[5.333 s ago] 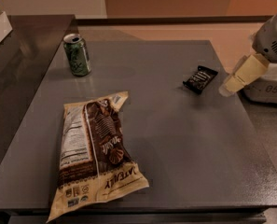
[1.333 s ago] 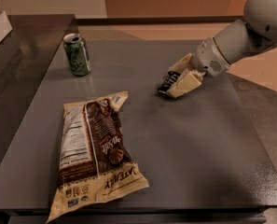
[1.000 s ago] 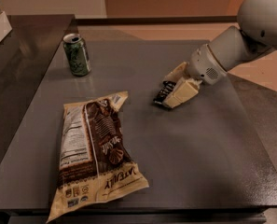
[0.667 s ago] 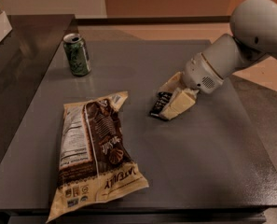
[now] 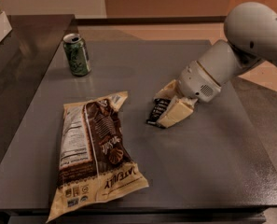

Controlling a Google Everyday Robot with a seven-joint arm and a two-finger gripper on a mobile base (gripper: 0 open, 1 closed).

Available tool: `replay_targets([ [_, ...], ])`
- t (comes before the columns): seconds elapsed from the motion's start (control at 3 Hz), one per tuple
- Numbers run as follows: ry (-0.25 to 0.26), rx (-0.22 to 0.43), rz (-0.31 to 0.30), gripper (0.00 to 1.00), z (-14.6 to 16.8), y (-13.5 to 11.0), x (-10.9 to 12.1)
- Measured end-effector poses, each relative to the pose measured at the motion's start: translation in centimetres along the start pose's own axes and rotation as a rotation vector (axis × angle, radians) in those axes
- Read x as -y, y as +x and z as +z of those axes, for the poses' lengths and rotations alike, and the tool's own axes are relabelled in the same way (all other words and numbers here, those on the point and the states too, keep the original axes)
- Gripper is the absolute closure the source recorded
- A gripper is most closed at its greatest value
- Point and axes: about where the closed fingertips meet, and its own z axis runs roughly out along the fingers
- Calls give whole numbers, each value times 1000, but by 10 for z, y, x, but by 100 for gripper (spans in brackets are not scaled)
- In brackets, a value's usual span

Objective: Move rxbar chocolate near brown chip bag

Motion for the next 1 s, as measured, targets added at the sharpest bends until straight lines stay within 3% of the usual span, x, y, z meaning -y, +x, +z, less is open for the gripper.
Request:
replay_targets([
  [0.67,-1,0,-1,13,1,-1,0],
  [1.0,-1,0,-1,0,1,-1,0],
])
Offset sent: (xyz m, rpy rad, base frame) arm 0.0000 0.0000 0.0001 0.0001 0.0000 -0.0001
